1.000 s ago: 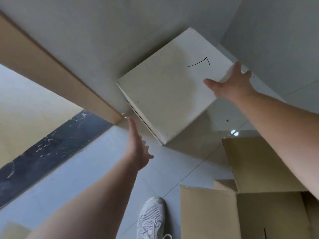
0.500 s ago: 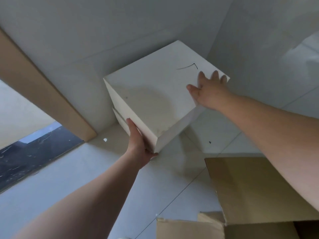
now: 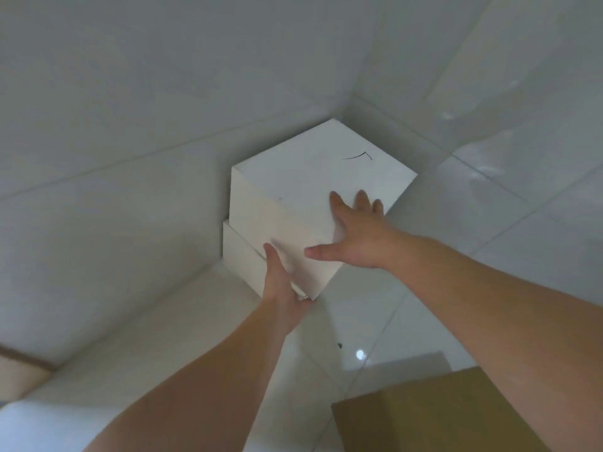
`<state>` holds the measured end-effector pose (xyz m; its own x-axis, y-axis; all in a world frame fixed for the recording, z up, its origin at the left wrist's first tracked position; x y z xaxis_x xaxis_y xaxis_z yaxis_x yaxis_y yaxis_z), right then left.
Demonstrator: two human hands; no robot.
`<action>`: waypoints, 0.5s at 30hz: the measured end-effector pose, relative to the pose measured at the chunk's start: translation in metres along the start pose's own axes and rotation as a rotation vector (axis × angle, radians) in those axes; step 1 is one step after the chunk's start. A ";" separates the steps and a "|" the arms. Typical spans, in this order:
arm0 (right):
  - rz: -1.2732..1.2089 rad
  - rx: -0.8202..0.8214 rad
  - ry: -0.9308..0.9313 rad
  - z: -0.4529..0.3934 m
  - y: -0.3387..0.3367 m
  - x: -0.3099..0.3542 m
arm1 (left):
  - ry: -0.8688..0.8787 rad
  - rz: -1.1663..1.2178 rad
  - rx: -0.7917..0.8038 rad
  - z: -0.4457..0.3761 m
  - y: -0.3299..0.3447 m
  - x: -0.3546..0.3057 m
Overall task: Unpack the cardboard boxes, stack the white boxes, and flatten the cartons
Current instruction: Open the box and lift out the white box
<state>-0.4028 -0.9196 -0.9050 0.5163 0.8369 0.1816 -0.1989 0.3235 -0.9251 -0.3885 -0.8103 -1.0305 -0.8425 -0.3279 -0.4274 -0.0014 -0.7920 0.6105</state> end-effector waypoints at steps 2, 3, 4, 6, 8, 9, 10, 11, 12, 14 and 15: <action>0.027 -0.048 0.010 -0.011 -0.006 -0.010 | -0.019 0.015 0.066 -0.016 0.008 -0.002; 0.033 -0.069 0.018 -0.016 -0.007 -0.014 | -0.032 0.017 0.100 -0.024 0.011 -0.003; 0.032 -0.086 0.024 -0.021 -0.008 -0.016 | -0.047 0.012 0.134 -0.030 0.015 -0.003; 0.016 -0.115 0.033 -0.029 -0.008 -0.016 | -0.082 -0.025 0.141 -0.039 0.024 0.000; -0.013 -0.145 0.054 -0.035 -0.005 -0.013 | -0.102 -0.060 0.084 -0.046 0.032 0.003; -0.025 -0.162 0.062 -0.036 -0.003 -0.011 | -0.104 -0.061 0.069 -0.049 0.034 0.004; -0.031 -0.180 0.064 -0.037 -0.002 -0.009 | -0.100 -0.047 0.069 -0.051 0.035 0.004; -0.037 -0.198 0.065 -0.038 -0.001 -0.008 | -0.091 -0.030 0.071 -0.053 0.034 0.005; -0.045 -0.213 0.067 -0.038 -0.001 -0.007 | -0.076 -0.013 0.067 -0.054 0.033 0.006; -0.062 -0.222 0.070 -0.037 0.000 -0.007 | -0.007 -0.005 0.044 -0.051 0.027 0.014; -0.066 -0.221 0.069 -0.037 0.000 -0.008 | 0.047 -0.047 0.039 -0.049 0.024 0.019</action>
<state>-0.3758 -0.9425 -0.9184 0.5792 0.7825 0.2284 0.0206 0.2661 -0.9637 -0.3785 -0.8604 -1.0568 -0.8148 -0.3151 -0.4866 -0.0622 -0.7869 0.6139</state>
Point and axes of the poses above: each hand's wrist, its own z-axis away from the middle knuckle, its own y-axis out of the palm, x = y × z, the point moved 3 cm from there along -z, towards the middle knuckle, and after that the axes turned 2 degrees about -z, right-handed, at the moved point
